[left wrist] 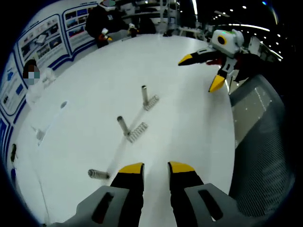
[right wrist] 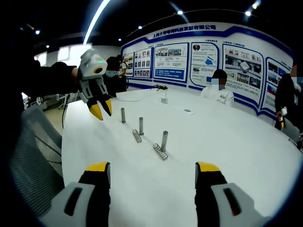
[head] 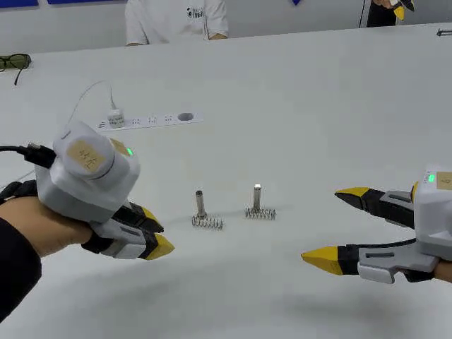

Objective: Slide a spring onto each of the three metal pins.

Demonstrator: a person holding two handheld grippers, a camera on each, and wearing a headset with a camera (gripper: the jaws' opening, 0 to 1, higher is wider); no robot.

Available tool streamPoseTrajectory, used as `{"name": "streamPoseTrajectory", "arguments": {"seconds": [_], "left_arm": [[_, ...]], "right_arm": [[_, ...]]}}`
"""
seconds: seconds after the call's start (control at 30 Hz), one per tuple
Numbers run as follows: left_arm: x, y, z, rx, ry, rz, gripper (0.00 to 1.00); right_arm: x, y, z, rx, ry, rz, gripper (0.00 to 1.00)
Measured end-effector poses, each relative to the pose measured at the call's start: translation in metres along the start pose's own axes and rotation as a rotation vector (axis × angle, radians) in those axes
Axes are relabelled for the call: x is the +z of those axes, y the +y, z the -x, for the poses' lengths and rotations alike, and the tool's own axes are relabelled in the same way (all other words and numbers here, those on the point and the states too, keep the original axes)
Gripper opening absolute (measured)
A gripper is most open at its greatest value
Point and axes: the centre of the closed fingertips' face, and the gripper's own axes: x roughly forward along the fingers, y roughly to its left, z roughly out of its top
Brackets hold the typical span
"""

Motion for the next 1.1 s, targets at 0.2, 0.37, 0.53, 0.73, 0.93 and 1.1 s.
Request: {"name": "streamPoseTrajectory", "arguments": {"seconds": [0.2, 0.37, 0.53, 0.73, 0.93, 1.1], "left_arm": [[-0.005, -0.007, 0.0, 0.002, -0.058, 0.065, 0.2], [-0.009, -0.01, 0.001, 0.011, -0.11, 0.116, 0.21], [-0.003, -0.01, 0.007, 0.026, -0.219, 0.156, 0.22], [-0.007, -0.015, 0.01, 0.037, -0.291, 0.169, 0.23], [-0.008, -0.021, 0.014, 0.054, -0.381, 0.221, 0.24], [-0.015, -0.025, 0.014, 0.07, -0.415, 0.247, 0.24]], "right_arm": [[-0.002, 0.001, -0.001, 0.006, 0.007, 0.001, 0.74], [-0.003, 0.004, -0.003, 0.016, 0.015, 0.002, 0.74], [-0.005, 0.007, -0.005, 0.029, 0.025, 0.002, 0.73], [-0.007, 0.01, -0.007, 0.047, 0.034, -0.004, 0.72], [-0.007, 0.012, -0.008, 0.061, 0.032, -0.021, 0.71], [-0.007, 0.014, -0.011, 0.076, 0.036, -0.02, 0.69]]}}
